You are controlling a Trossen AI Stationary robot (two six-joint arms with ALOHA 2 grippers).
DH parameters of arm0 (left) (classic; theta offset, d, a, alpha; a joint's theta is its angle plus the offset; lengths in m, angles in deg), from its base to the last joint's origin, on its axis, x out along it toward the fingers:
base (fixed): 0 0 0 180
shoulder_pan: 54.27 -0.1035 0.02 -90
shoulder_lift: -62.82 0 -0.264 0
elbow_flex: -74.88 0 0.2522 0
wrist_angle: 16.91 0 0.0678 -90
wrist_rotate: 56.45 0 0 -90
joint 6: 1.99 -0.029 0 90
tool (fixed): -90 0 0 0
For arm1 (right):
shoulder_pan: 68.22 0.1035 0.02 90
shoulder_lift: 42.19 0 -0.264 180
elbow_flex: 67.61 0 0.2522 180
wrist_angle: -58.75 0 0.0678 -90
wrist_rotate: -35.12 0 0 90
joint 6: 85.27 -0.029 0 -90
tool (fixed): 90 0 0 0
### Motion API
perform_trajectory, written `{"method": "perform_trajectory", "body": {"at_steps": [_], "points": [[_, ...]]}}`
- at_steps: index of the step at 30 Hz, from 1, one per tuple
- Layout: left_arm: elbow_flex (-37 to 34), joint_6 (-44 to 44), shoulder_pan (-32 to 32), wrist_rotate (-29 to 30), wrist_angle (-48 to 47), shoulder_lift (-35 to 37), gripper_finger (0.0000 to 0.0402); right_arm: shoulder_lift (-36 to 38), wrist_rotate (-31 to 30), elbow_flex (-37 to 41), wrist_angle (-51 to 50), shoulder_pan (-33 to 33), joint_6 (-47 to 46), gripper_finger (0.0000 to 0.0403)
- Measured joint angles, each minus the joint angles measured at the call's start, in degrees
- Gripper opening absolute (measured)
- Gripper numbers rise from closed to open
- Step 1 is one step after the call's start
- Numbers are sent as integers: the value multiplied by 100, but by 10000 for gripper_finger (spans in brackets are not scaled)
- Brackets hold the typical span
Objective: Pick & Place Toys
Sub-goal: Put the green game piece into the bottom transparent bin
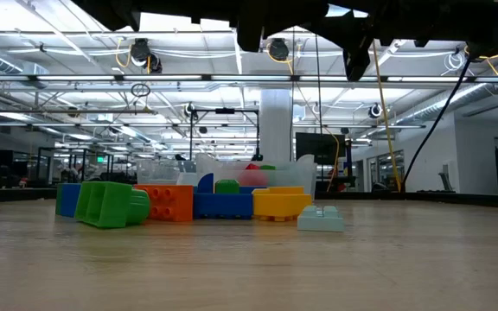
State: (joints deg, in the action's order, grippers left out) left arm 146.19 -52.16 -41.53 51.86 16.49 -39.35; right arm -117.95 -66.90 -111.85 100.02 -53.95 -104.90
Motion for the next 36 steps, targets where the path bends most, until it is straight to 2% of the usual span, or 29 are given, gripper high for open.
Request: {"method": "perform_trajectory", "body": {"at_steps": [4,7,11,15,19,27,30,33,36], "points": [[-2,33,71,363,-5,11,164,51,14,-12,-176,-12,86,132],[-4,199,141,730,-272,242,163,350,-8,-17,-654,-19,446,154],[9,783,94,993,-846,819,162,1038,75,0,-2015,1,831,180],[-109,1551,-204,1219,-1867,1204,162,1855,-56,-17,-3033,-3,732,192],[-267,2577,-771,1149,-2434,1232,162,2241,-292,0,-3640,5,701,190],[-451,5106,-1869,776,-3696,1117,162,2284,-305,125,-3599,8,674,172],[-461,5569,-2079,393,-3922,1104,162,2280,-316,173,-3584,-6,678,169],[-454,5764,-2201,-227,-3858,1031,163,2280,-314,184,-3484,-5,680,170],[-463,5943,-2239,-378,-3909,936,212,2280,-311,184,-3379,-3,681,171]]}}
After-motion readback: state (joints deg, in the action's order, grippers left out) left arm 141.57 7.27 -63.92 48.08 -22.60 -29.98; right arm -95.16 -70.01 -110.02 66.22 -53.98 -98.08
